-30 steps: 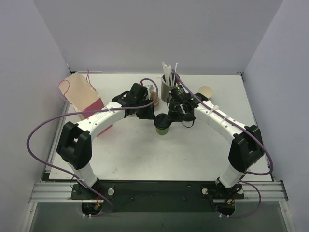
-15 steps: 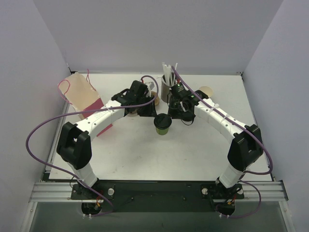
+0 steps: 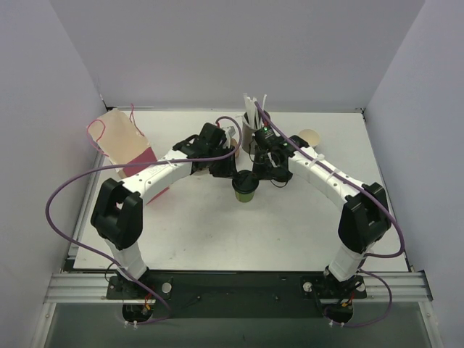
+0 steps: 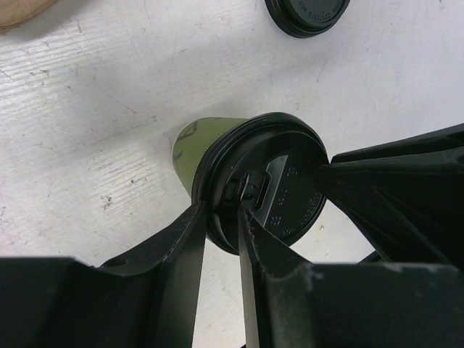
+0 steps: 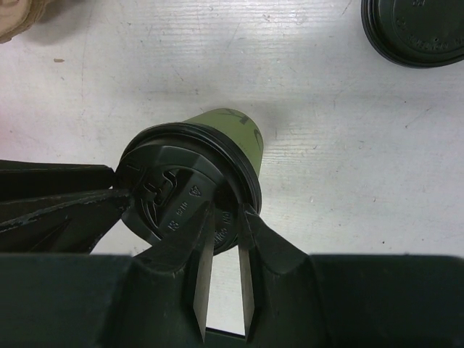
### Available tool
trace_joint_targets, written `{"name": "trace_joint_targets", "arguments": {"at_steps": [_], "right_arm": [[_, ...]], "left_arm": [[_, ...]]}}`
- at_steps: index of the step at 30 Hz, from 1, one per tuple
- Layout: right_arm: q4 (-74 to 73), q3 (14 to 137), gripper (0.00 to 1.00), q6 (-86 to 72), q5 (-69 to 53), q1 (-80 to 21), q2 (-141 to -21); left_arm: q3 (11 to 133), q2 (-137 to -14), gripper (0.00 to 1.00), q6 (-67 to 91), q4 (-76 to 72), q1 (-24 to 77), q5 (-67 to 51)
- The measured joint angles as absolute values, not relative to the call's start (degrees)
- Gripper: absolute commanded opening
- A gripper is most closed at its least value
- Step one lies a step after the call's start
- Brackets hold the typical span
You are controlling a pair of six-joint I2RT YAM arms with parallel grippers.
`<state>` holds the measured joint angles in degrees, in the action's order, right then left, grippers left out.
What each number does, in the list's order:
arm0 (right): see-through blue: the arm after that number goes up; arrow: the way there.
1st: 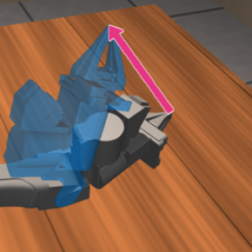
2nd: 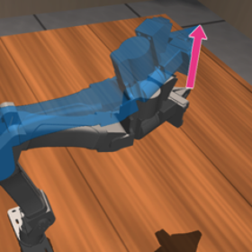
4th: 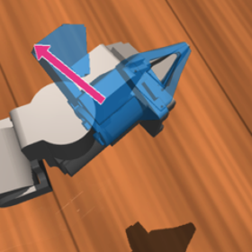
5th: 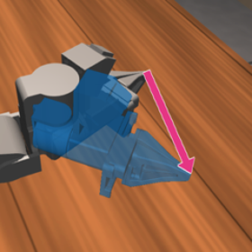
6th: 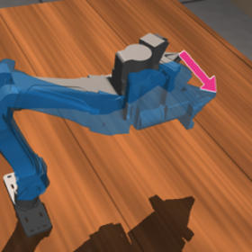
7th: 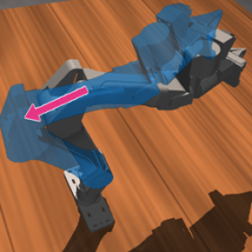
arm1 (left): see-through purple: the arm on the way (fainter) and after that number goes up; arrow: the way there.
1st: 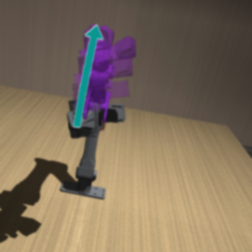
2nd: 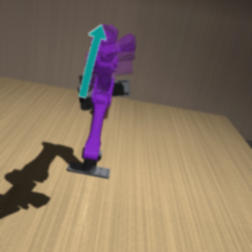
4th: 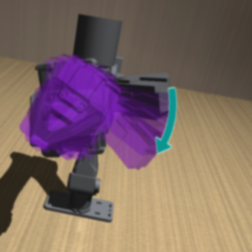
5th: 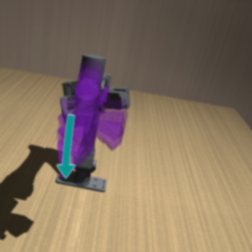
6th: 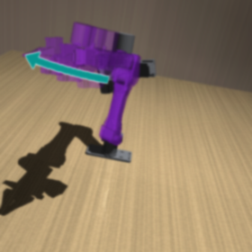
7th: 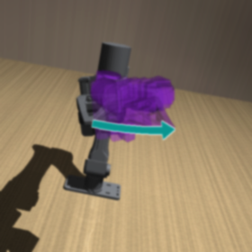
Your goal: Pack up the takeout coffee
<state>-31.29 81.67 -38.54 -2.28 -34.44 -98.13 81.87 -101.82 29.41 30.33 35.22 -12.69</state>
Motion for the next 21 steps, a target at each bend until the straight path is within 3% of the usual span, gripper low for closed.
{"name": "trace_joint_targets", "arguments": {"at_steps": [21], "right_arm": [[-27.7,78.6,0.11,-39.0,-2.2,-33.9,-97.8]], "left_arm": [[77.4,-100.1,0.27,31.1,24.8,35.3,-12.3]]}}
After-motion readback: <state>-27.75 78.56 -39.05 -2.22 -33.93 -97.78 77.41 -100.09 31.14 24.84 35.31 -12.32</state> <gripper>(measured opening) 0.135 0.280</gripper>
